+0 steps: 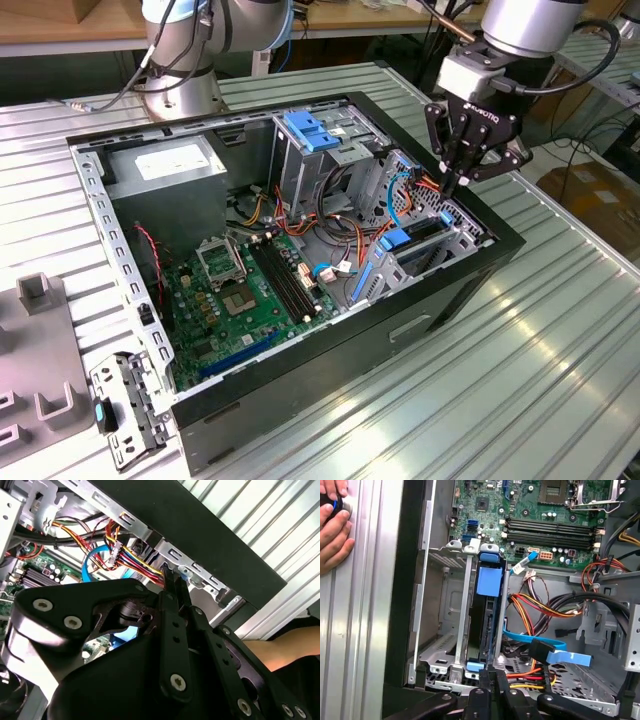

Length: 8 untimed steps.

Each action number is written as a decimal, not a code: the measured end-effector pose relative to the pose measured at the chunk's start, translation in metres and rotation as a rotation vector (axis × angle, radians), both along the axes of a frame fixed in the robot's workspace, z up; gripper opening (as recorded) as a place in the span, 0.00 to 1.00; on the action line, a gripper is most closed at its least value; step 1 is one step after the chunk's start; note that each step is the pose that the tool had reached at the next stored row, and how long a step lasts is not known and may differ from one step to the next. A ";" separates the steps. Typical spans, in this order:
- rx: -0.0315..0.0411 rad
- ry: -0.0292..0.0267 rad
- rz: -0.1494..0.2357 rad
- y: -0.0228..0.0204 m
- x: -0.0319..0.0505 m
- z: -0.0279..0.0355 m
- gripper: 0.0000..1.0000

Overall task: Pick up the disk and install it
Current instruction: 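Insert the first disk wire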

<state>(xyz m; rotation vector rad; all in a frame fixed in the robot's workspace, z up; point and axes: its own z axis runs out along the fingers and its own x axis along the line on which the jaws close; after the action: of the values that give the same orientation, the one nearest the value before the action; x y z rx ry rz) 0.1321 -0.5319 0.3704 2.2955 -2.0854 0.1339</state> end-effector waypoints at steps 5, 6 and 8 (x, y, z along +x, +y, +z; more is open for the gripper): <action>0.0001 0.0000 -0.047 0.0000 -0.0049 -0.0012 0.16; 0.0000 0.0000 -0.047 0.0000 -0.0081 -0.0013 0.16; 0.0002 -0.0001 -0.052 0.0000 -0.0108 -0.0022 0.16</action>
<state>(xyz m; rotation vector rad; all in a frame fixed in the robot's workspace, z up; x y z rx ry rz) 0.1213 -0.5320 0.3682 2.2391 -2.1430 0.1322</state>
